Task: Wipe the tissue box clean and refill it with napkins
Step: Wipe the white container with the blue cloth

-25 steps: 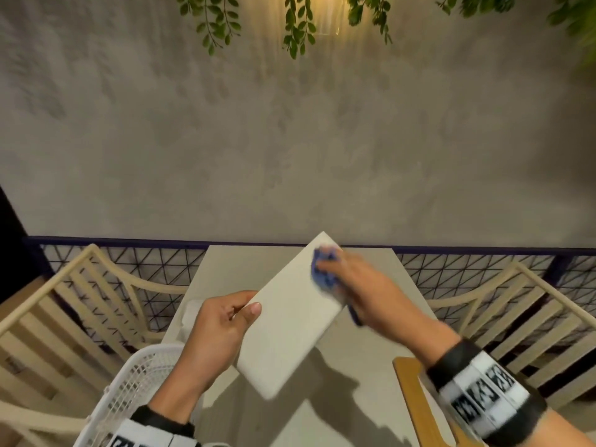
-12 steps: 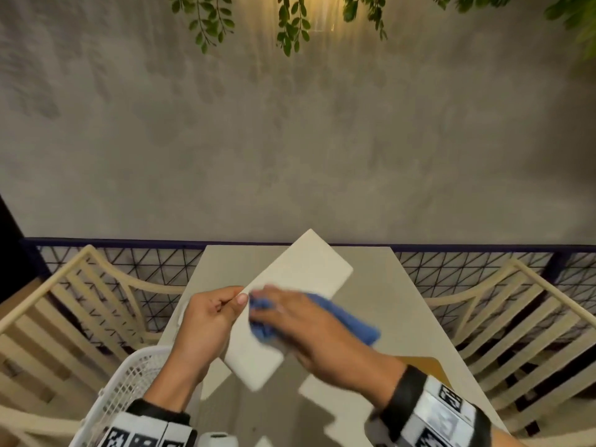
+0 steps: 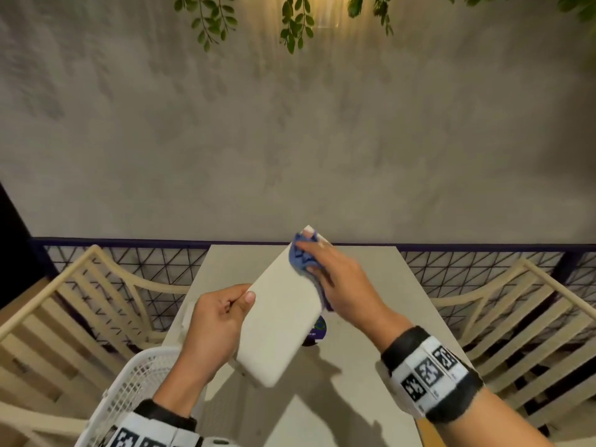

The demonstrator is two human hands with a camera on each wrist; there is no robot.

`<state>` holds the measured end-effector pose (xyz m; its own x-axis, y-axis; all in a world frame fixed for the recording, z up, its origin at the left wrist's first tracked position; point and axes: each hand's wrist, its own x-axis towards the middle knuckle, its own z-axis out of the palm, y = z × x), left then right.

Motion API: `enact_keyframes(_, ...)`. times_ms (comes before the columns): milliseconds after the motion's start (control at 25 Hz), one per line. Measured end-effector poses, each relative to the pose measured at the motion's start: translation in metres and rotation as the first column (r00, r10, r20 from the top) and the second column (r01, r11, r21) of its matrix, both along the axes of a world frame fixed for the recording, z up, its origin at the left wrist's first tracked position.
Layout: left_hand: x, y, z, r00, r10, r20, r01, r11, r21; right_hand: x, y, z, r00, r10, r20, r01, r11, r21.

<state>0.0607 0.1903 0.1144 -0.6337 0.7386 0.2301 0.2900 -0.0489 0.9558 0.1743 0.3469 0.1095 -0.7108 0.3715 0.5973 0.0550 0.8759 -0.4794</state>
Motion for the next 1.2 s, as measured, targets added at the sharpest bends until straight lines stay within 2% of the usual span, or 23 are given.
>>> enact_keyframes(40, 0.001, 0.002, 0.001, 1.0, -0.001, 0.0, 0.001, 1.0, 0.0, -0.003, -0.004, 0.003, 0.999, -0.03, -0.023, 0.03, 0.999, -0.019)
enact_keyframes(120, 0.0, 0.003, 0.002, 1.0, -0.007, -0.008, 0.007, 1.0, 0.023, -0.009, -0.031, -0.005, 0.991, 0.134, 0.026, -0.136, 0.988, 0.067)
enact_keyframes(200, -0.001, 0.002, 0.001, 1.0, -0.022, -0.017, 0.023, 0.999, 0.025, -0.003, -0.027, -0.006, 0.969, 0.234, 0.076, -0.242, 0.962, 0.129)
enact_keyframes(280, -0.001, 0.003, 0.0, 0.999, -0.027, -0.032, 0.027, 1.0, 0.011, -0.002, 0.002, 0.007, 0.999, 0.049, -0.014, -0.049, 0.999, 0.017)
enact_keyframes(320, -0.001, 0.005, 0.0, 0.999, -0.03, -0.025, 0.03, 1.0, 0.007, -0.003, 0.005, 0.01, 0.999, -0.039, -0.014, 0.039, 0.999, -0.034)
enact_keyframes(360, -0.001, 0.006, -0.001, 0.999, -0.03, -0.011, 0.03, 0.999, 0.01, -0.006, -0.001, 0.009, 0.999, -0.035, 0.018, 0.035, 0.999, -0.023)
enact_keyframes(480, -0.004, 0.006, -0.002, 0.999, -0.039, 0.0, 0.039, 0.999, 0.026, -0.004, -0.028, -0.007, 0.982, 0.165, 0.093, -0.177, 0.975, 0.134)
enact_keyframes(520, -0.005, 0.006, -0.004, 0.999, -0.044, -0.012, 0.044, 0.999, 0.016, -0.001, -0.013, -0.004, 0.986, 0.138, 0.097, -0.147, 0.985, 0.094)
enact_keyframes(600, -0.006, 0.009, -0.008, 0.999, -0.042, -0.006, 0.042, 0.999, 0.001, 0.0, 0.006, 0.009, 0.998, -0.055, 0.005, 0.056, 0.996, -0.069)
enact_keyframes(640, -0.008, 0.01, -0.008, 0.999, -0.035, 0.006, 0.035, 0.999, -0.001, 0.0, 0.0, 0.007, 0.998, -0.049, -0.044, 0.046, 0.996, -0.081)
enact_keyframes(680, -0.011, 0.011, -0.008, 0.999, -0.024, 0.027, 0.024, 1.0, 0.005, 0.001, -0.018, 0.003, 0.998, 0.051, -0.032, -0.052, 0.997, -0.054)
enact_keyframes(720, -0.014, 0.011, -0.008, 0.998, -0.017, 0.056, 0.016, 1.0, 0.022, 0.004, -0.044, -0.004, 0.985, 0.171, 0.023, -0.172, 0.984, 0.046)
enact_keyframes(800, -0.016, 0.008, -0.006, 0.998, -0.022, 0.054, 0.021, 0.999, 0.027, 0.023, -0.054, -0.029, 0.933, 0.318, 0.166, -0.352, 0.903, 0.246)
enact_keyframes(840, -0.015, 0.007, -0.005, 0.999, -0.029, 0.039, 0.029, 0.999, 0.014, 0.031, -0.037, -0.027, 0.937, 0.293, 0.189, -0.337, 0.901, 0.273)
enact_keyframes(880, -0.012, 0.007, -0.004, 0.999, -0.031, 0.042, 0.031, 1.0, 0.005, 0.033, -0.017, -0.021, 0.968, 0.212, 0.138, -0.242, 0.936, 0.258)
enact_keyframes(920, -0.009, 0.009, -0.004, 0.998, -0.03, 0.049, 0.03, 1.0, -0.002, 0.032, -0.011, -0.008, 0.99, 0.098, 0.097, -0.115, 0.977, 0.181)
enact_keyframes(960, -0.007, 0.011, -0.004, 0.999, -0.032, 0.043, 0.032, 0.999, 0.003, 0.027, -0.014, -0.004, 0.994, 0.079, 0.072, -0.086, 0.99, 0.109)
enact_keyframes(1000, -0.006, 0.014, -0.004, 0.999, -0.029, 0.034, 0.028, 1.0, 0.014, 0.022, -0.027, -0.003, 0.98, 0.168, 0.11, -0.177, 0.981, 0.079)
enact_keyframes(1040, -0.007, 0.015, -0.004, 0.999, -0.026, 0.031, 0.026, 0.999, 0.026, 0.019, -0.046, -0.01, 0.93, 0.322, 0.175, -0.341, 0.936, 0.091)
enact_keyframes(1120, -0.01, 0.012, -0.003, 0.999, -0.026, 0.038, 0.024, 0.999, 0.043, 0.029, -0.057, -0.019, 0.854, 0.44, 0.278, -0.488, 0.862, 0.135)
enact_keyframes(1160, -0.011, 0.011, -0.003, 0.999, -0.021, 0.05, 0.018, 0.999, 0.047, 0.039, -0.041, -0.01, 0.88, 0.393, 0.268, -0.438, 0.889, 0.134)
enact_keyframes(1200, -0.011, 0.01, -0.004, 0.998, -0.013, 0.057, 0.01, 0.999, 0.039, 0.043, -0.02, -0.006, 0.941, 0.288, 0.178, -0.317, 0.934, 0.166)
